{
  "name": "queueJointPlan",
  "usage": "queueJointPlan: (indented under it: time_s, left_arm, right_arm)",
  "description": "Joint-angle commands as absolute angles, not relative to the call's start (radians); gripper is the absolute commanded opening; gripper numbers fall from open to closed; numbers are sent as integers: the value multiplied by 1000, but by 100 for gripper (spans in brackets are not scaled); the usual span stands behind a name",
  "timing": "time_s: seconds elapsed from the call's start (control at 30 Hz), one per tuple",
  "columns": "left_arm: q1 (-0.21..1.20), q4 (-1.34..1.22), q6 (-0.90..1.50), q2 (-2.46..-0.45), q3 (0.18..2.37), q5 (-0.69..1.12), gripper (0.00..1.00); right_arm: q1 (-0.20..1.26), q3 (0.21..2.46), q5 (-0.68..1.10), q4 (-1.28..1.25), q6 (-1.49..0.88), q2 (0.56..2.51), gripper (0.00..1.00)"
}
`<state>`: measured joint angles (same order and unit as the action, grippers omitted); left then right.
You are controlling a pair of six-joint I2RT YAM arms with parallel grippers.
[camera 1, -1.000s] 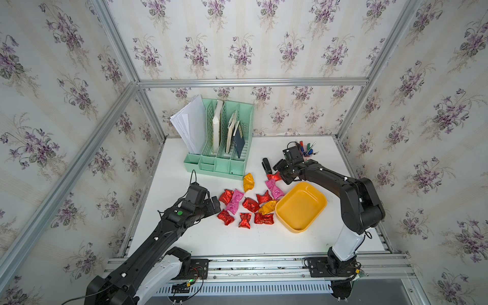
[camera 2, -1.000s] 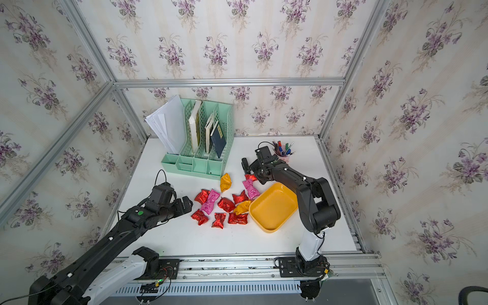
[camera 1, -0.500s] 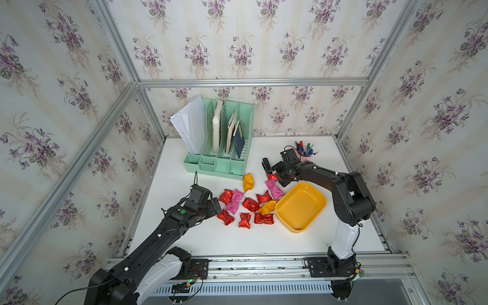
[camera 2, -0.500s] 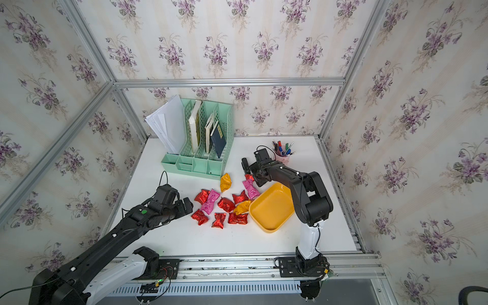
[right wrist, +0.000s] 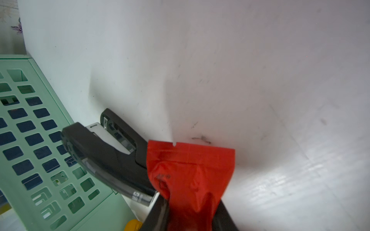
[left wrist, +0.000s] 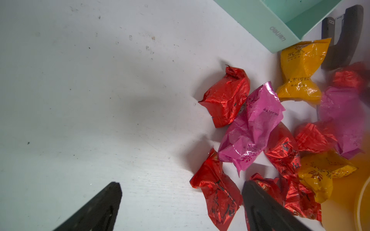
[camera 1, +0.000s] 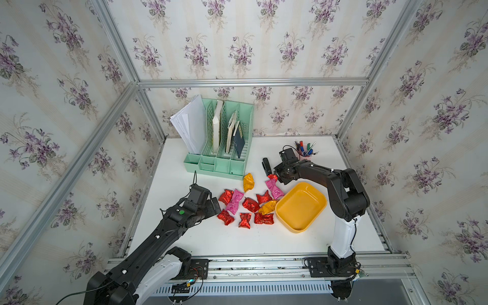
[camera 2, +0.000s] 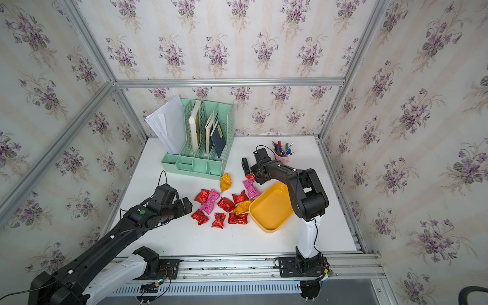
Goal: Put the tea bags into the storage box
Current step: Pick up the tea bag from the center of the board, then place the tea bag in the storage box.
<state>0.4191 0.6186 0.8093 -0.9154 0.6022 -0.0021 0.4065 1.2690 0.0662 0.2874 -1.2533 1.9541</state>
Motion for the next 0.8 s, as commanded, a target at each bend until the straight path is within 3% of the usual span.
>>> queueJointPlan:
  time_s: [0.0,0.47,0.77]
  left_arm:
    - [418,651,772,-911,618,-24,99]
    - [419,614,698,-971,669,67,99]
    - [419,546,577,-1135,755,136,99]
  right_arm:
    - [407,1260,22,311,-1183,1913,28]
    - [405,1242,22,520,-808,1645,25]
    - [329,876,136,539,-814,1353,25]
